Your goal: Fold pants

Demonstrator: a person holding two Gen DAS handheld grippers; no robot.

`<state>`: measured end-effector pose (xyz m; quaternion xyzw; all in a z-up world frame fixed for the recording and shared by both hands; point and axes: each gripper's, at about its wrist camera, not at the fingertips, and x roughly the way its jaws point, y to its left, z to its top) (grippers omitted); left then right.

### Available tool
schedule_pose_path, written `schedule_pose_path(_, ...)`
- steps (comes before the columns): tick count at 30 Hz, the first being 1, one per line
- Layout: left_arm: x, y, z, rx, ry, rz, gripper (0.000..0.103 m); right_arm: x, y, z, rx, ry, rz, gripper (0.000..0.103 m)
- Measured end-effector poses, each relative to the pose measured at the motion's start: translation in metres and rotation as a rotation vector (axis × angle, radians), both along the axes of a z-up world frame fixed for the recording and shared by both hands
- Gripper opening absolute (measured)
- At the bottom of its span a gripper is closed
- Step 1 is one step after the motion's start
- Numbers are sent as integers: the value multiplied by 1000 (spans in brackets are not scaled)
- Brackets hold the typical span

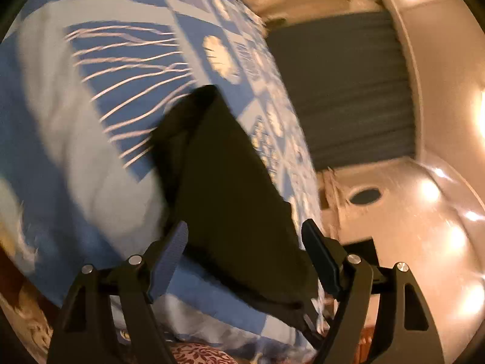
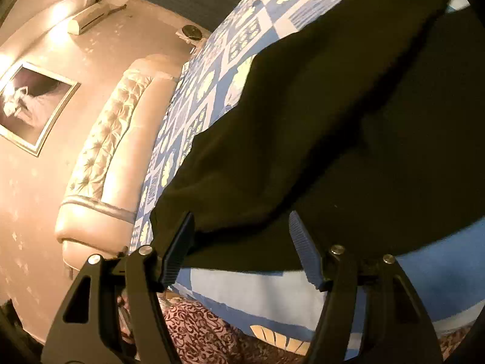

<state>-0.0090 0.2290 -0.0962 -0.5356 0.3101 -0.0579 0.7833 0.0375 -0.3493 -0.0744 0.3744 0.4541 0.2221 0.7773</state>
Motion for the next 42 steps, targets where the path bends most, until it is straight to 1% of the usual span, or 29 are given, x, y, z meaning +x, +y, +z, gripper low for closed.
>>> schedule_pose_path(1, -4, -3, -3, -4, 25, 46, 76, -1, -1, -1, -3, 3, -3, 65)
schedule_pose_path(3, -9, -4, -9, -41, 47, 102, 76, -2, -3, -4, -2, 7, -4, 66)
schedule_pose_path(6, -2, -7, -21, -92, 78, 137, 76, -1, -4, -10, 6, 17, -7, 66)
schedule_pose_path(8, 0, -8, -22, -89, 67, 149, 75, -1, -5, -13, 6, 18, -7, 66)
schedule_pose_path(9, 3, -10, -20, -59, 61, 146, 72, -6, -6, -13, 9, 17, -7, 66)
schedule_pose_path(10, 6, -11, -20, -40, 63, 138, 54, -7, -6, -12, 12, 17, -9, 66)
schedule_pose_path(11, 9, -12, -21, -26, 81, 128, 34, -7, -7, -13, 15, 18, -10, 66)
schedule_pose_path(12, 9, -10, -24, -21, 102, 122, 26, -8, -7, -13, 16, 17, -11, 66)
schedule_pose_path(13, 10, -9, -28, -31, 115, 122, 24, -7, -5, -11, 16, 18, -12, 66)
schedule_pose_path(16, 8, -7, -36, -59, 125, 132, 18, -7, -6, -11, 17, 17, -12, 66)
schedule_pose_path(17, 6, -6, -36, -56, 132, 135, 17, -7, -6, -11, 17, 18, -12, 66)
schedule_pose_path(20, 0, -5, -32, -67, 132, 149, 14, -8, -8, -11, 22, 23, -24, 66)
schedule_pose_path(21, 0, -5, -31, -78, 129, 156, 14, -8, -9, -11, 25, 24, -33, 69)
schedule_pose_path(25, -1, -2, -17, -108, 104, 175, 13, -2, -16, -14, 54, 53, -83, 71)
schedule_pose_path(26, 0, -1, -15, -111, 94, 175, 10, 1, -16, -14, 59, 60, -93, 71)
schedule_pose_path(29, 5, 2, -6, -98, 68, 174, 10, 9, -19, -19, 86, 77, -130, 71)
schedule_pose_path(32, 9, 4, -5, -90, 58, 175, 10, 17, -17, -23, 97, 95, -172, 71)
schedule_pose_path(35, 13, 5, -7, -88, 60, 178, 10, 26, -12, -26, 81, 106, -196, 71)
schedule_pose_path(37, 14, 5, -7, -84, 59, 182, 10, 29, -8, -23, 57, 107, -208, 58)
schedule_pose_path(38, 14, 6, -8, -84, 56, 181, 10, 32, -6, -24, 58, 112, -203, 42)
schedule_pose_path(39, 15, 5, -7, -83, 56, 182, 10, 33, -7, -26, 63, 123, -204, 31)
schedule_pose_path(40, 15, 5, -7, -87, 54, 182, 10, 34, -7, -29, 59, 141, -220, 28)
schedule_pose_path(42, 15, 5, -6, -93, 52, 180, 10, 38, -9, -35, 83, 155, -228, 16)
